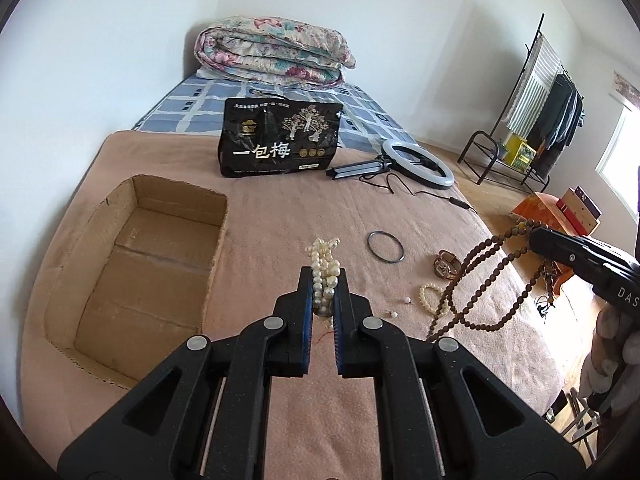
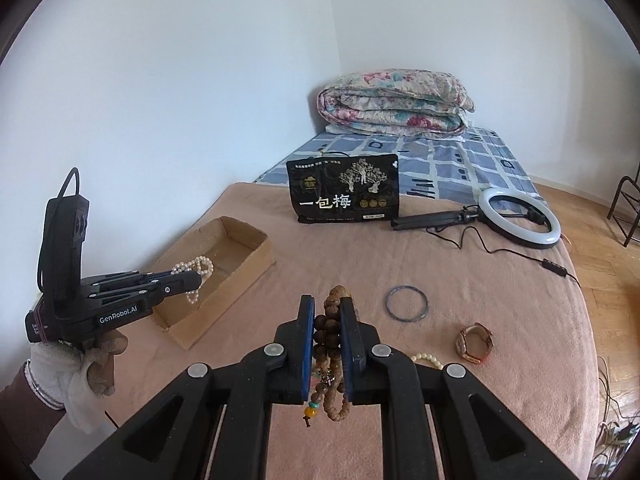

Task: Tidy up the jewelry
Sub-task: 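Lift the pearl necklace with the left tool while the right tool carries the bead necklace to the box, then open the left tool over the box while the right tool drops the bead necklace inside, then move the left tool to the jade pendant while the right tool approaches the yellow bead bracelet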

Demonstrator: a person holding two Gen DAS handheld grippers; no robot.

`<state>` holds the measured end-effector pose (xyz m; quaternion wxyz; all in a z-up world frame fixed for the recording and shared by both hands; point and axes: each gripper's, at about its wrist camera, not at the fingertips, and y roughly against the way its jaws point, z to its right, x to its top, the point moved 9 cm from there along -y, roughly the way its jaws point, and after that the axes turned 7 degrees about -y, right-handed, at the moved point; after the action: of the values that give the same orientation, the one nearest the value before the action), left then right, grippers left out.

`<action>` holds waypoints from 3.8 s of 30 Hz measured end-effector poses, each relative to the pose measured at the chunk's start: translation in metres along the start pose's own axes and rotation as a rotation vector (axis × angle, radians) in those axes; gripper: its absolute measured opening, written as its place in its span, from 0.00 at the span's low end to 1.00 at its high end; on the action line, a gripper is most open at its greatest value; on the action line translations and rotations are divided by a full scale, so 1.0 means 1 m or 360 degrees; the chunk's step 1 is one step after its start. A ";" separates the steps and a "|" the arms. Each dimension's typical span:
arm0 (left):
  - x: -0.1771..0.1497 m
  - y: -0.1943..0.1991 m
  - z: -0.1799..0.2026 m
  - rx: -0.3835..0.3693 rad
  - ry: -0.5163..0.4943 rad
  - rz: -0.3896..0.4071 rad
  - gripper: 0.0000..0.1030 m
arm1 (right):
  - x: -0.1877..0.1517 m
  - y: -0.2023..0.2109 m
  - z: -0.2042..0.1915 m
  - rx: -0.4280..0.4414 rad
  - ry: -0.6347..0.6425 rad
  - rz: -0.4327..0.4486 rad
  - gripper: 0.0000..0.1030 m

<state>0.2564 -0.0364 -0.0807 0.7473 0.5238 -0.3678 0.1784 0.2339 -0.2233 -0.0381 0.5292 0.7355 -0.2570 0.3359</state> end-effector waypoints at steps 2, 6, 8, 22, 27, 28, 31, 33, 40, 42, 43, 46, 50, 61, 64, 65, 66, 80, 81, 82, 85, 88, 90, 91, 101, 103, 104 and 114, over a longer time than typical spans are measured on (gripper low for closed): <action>0.000 0.004 -0.013 0.0022 0.0021 0.0003 0.06 | 0.008 -0.006 -0.010 0.0009 0.0032 0.0005 0.09; -0.004 0.012 -0.039 0.0063 0.0062 0.0013 0.06 | 0.022 -0.020 -0.031 0.0039 0.0072 0.0009 0.09; -0.006 0.016 -0.051 0.0081 0.0085 0.0016 0.06 | 0.028 -0.027 -0.039 0.0057 0.0081 0.0007 0.10; -0.027 0.025 -0.115 0.0175 0.0180 0.0001 0.06 | 0.052 -0.087 -0.110 0.0194 0.0149 -0.0044 0.09; -0.035 0.022 -0.131 0.0190 0.0211 -0.0016 0.06 | 0.055 -0.100 -0.133 0.0237 0.0172 -0.0049 0.09; -0.036 0.022 -0.134 0.0192 0.0221 -0.0018 0.06 | 0.057 -0.103 -0.138 0.0245 0.0179 -0.0048 0.09; -0.040 0.020 -0.141 0.0189 0.0242 -0.0022 0.06 | 0.059 -0.112 -0.151 0.0269 0.0197 -0.0054 0.10; -0.043 0.020 -0.144 0.0191 0.0248 -0.0028 0.06 | 0.060 -0.119 -0.161 0.0289 0.0204 -0.0065 0.09; -0.053 0.016 -0.157 0.0202 0.0272 -0.0049 0.06 | 0.062 -0.140 -0.186 0.0334 0.0235 -0.0092 0.09; -0.057 0.013 -0.162 0.0200 0.0287 -0.0057 0.06 | 0.061 -0.147 -0.192 0.0339 0.0251 -0.0102 0.10; -0.058 0.012 -0.164 0.0200 0.0296 -0.0062 0.06 | 0.061 -0.150 -0.195 0.0338 0.0256 -0.0107 0.09; -0.063 0.007 -0.169 0.0197 0.0318 -0.0077 0.06 | 0.056 -0.165 -0.198 0.0329 0.0274 -0.0133 0.10; -0.068 0.000 -0.173 0.0203 0.0328 -0.0101 0.06 | 0.043 -0.185 -0.199 0.0317 0.0295 -0.0195 0.10; -0.077 -0.009 -0.177 0.0233 0.0319 -0.0138 0.06 | 0.024 -0.225 -0.177 0.0240 0.0251 -0.0307 0.10; -0.079 -0.011 -0.176 0.0239 0.0321 -0.0147 0.06 | 0.022 -0.230 -0.173 0.0233 0.0221 -0.0318 0.10; -0.080 -0.011 -0.176 0.0239 0.0320 -0.0147 0.06 | 0.021 -0.231 -0.171 0.0232 0.0213 -0.0320 0.10; -0.080 -0.010 -0.176 0.0239 0.0318 -0.0147 0.06 | 0.020 -0.231 -0.170 0.0233 0.0207 -0.0324 0.11; -0.080 -0.006 -0.161 0.0312 0.0228 -0.0140 0.49 | 0.027 -0.210 -0.164 0.0156 0.0230 -0.0212 0.92; -0.080 -0.005 -0.160 0.0312 0.0231 -0.0139 0.49 | 0.028 -0.208 -0.163 0.0147 0.0231 -0.0205 0.93; -0.080 -0.005 -0.159 0.0308 0.0234 -0.0137 0.49 | 0.027 -0.206 -0.162 0.0146 0.0230 -0.0200 0.94; -0.079 -0.001 -0.156 0.0311 0.0233 -0.0131 0.49 | 0.028 -0.200 -0.158 0.0155 0.0210 -0.0193 0.95; -0.078 0.002 -0.153 0.0314 0.0233 -0.0124 0.49 | 0.028 -0.192 -0.150 0.0151 0.0182 -0.0176 0.95; -0.078 0.005 -0.150 0.0315 0.0238 -0.0119 0.49 | 0.028 -0.185 -0.143 0.0145 0.0155 -0.0162 0.96; -0.077 0.006 -0.148 0.0309 0.0241 -0.0116 0.49 | 0.028 -0.182 -0.140 0.0144 0.0140 -0.0158 0.96; -0.068 0.016 -0.117 0.0291 0.0193 -0.0066 0.49 | 0.029 -0.141 -0.095 0.0039 0.0115 -0.0082 0.99; -0.065 0.016 -0.108 0.0273 0.0179 -0.0056 0.49 | 0.029 -0.131 -0.084 0.0013 0.0120 -0.0064 1.00; -0.064 0.016 -0.103 0.0264 0.0171 -0.0053 0.49 | 0.028 -0.127 -0.079 0.0002 0.0119 -0.0058 1.00; -0.060 0.002 -0.046 0.0149 0.0070 -0.0067 0.49 | 0.015 -0.080 0.001 -0.0106 -0.0009 -0.0015 1.00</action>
<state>0.2322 0.0138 -0.1321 0.7336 0.5617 -0.3314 0.1912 0.3026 -0.1999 -0.0756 0.5543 0.7197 -0.2661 0.3224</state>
